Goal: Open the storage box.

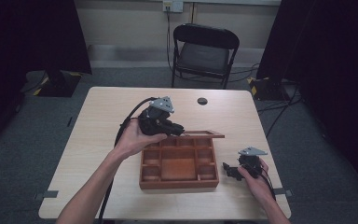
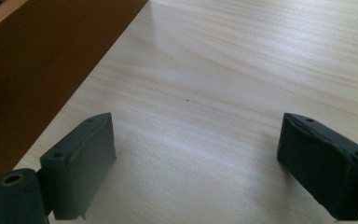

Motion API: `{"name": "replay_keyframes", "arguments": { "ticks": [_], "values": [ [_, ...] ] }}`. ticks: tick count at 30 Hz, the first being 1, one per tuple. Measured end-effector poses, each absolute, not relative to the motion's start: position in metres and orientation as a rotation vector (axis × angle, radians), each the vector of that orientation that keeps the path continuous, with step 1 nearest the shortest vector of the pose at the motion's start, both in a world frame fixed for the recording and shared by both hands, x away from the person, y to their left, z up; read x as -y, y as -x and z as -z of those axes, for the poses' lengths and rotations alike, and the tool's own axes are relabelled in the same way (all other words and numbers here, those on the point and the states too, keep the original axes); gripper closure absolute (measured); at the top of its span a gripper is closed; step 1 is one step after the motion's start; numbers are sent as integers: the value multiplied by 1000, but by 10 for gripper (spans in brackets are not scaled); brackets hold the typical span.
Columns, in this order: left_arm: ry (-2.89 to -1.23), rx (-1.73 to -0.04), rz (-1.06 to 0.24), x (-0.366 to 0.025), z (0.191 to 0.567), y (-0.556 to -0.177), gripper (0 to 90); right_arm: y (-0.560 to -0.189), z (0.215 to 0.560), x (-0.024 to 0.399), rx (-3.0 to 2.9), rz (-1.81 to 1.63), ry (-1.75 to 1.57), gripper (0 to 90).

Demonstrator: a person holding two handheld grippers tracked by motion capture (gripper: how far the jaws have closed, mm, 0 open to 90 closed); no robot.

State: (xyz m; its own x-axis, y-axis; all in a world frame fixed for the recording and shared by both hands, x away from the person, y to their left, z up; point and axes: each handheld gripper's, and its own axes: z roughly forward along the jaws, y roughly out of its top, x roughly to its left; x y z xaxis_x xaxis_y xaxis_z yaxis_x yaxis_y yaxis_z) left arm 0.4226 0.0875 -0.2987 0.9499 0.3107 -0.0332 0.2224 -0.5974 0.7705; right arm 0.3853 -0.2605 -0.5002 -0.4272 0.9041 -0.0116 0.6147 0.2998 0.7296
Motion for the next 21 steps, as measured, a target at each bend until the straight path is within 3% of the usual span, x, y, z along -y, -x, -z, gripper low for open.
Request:
{"name": "replay_keyframes", "arguments": {
  "ticks": [21],
  "values": [
    [-2222, -368, -119, -93, 298, -425, 845, -385, 500, 260, -2150, -922, -1355, 105]
  ]
}}
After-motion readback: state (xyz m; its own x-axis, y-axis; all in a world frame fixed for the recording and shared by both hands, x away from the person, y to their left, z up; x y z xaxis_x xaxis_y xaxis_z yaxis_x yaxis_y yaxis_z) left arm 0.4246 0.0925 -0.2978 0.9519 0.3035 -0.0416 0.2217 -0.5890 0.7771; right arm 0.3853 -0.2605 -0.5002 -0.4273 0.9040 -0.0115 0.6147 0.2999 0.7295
